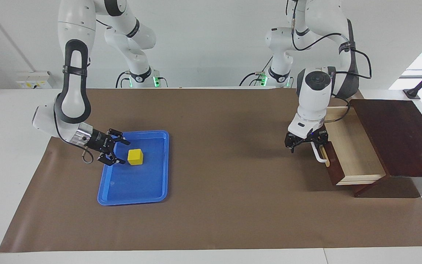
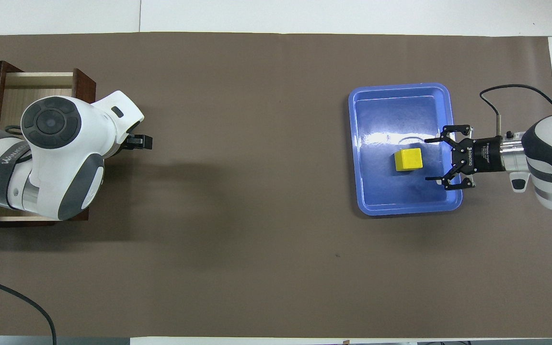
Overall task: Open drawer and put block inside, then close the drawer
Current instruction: 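Open the drawer with the left gripper while the right gripper lowers over the block, then close the right gripper on the yellow block while the left gripper releases the handle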
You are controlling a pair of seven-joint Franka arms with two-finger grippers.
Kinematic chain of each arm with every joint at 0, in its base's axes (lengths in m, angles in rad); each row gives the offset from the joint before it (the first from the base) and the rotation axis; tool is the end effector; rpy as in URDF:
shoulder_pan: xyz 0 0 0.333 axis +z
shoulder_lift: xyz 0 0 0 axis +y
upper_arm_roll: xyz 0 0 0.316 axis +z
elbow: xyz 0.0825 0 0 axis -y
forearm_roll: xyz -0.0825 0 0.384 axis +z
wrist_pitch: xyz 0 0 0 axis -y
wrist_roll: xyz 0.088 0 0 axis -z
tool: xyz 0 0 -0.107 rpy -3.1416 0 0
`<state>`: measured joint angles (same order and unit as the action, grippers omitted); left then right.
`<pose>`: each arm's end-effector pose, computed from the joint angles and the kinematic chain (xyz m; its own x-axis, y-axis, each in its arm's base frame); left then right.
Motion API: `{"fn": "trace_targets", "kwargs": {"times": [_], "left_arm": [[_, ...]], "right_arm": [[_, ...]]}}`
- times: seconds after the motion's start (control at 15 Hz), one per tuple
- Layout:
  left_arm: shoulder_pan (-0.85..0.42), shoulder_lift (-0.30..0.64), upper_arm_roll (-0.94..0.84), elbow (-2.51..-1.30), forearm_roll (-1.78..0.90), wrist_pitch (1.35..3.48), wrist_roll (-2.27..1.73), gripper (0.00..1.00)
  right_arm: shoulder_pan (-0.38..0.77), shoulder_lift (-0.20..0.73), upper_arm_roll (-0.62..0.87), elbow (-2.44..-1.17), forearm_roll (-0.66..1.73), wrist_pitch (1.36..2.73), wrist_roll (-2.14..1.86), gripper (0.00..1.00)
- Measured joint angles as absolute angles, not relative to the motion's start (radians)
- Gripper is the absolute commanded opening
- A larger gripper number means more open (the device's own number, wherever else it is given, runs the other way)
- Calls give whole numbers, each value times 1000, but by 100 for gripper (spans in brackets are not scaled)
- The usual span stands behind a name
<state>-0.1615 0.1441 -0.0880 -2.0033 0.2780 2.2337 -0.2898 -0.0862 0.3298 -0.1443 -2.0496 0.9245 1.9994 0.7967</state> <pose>0.5755 -0.1367 0.3959 0.9830 -0.1313 0.1285 -0.1057 -0.9762 -0.1892 0.5610 -0.0804 0.2687 -0.0026 -0.7130 -0.7011 -0.9988 0.0361 -0.0330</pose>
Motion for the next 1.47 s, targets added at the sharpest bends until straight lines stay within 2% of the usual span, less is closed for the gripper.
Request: {"fn": "trace_targets", "kwargs": {"times": [0.13,0.47,0.67,1.07,1.47], "left_arm": [[-163,148,-89,-1976,268,2194,-291,100],[-177,177,-92,-1762,170,1963,-307,100],[-178,175,-91,-1691,107,1894,-393,100],[-174,100,-75,-1643,61,1746,-637,100],[-176,69,-79,-1644,34,1729,-1026,100]], "right_arm": [[-86,347,-144,-2050,935,2011,779,100],[-74,366,-138,-2052,960,2060,769,100],[-57,366,-137,-2064,966,2091,769,100],[-36,366,-136,-2074,982,2120,769,100],[-36,365,-137,-2076,983,2120,754,87]]}}
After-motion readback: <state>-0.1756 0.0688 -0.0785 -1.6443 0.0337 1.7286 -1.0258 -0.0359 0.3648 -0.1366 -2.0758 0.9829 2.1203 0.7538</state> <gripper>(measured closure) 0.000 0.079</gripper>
